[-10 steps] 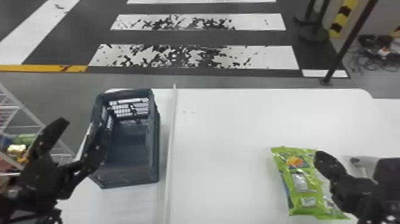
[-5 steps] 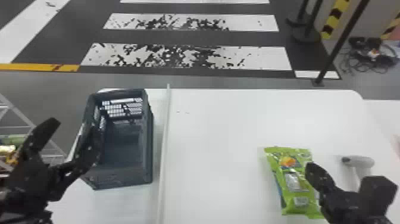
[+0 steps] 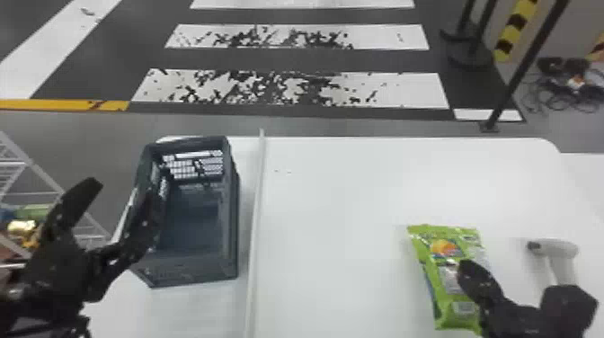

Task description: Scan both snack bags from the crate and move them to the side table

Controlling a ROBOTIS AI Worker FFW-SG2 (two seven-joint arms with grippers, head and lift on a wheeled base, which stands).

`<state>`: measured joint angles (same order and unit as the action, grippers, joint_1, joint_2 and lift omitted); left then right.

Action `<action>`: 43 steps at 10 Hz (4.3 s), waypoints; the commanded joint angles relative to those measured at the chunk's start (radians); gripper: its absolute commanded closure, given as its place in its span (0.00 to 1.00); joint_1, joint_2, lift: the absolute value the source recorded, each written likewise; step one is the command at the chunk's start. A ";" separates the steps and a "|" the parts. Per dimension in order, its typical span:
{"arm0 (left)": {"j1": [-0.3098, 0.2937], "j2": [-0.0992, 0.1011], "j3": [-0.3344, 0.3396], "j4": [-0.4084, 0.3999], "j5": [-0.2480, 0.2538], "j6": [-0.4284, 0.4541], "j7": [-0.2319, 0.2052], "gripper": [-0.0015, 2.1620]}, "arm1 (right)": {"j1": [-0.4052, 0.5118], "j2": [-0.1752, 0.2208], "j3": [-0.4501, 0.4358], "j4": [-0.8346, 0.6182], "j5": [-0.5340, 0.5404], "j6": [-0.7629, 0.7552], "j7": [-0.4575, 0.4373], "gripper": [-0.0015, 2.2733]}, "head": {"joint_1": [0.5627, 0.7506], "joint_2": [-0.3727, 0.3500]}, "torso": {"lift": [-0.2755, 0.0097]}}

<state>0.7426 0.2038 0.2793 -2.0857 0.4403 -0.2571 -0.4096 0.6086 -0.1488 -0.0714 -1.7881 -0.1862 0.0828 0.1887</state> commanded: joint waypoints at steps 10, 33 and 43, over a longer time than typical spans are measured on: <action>0.001 0.000 0.006 0.012 0.005 -0.004 -0.003 0.03 | -0.070 0.029 0.041 0.187 0.004 -0.028 -0.026 0.99 | 0.70 0.64 | 0.86; -0.019 0.005 0.006 0.026 0.008 0.002 -0.008 0.03 | -0.147 -0.075 -0.334 0.113 -0.090 0.337 0.064 0.03 | 0.70 0.21 | 0.86; -0.012 0.000 0.006 0.007 -0.002 0.023 -0.008 0.03 | -0.374 -0.218 -0.278 0.358 -0.004 0.512 0.242 0.10 | 0.70 0.18 | 0.86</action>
<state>0.7300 0.2049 0.2853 -2.0795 0.4387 -0.2366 -0.4172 0.2444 -0.3581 -0.3555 -1.4388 -0.1954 0.5820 0.4321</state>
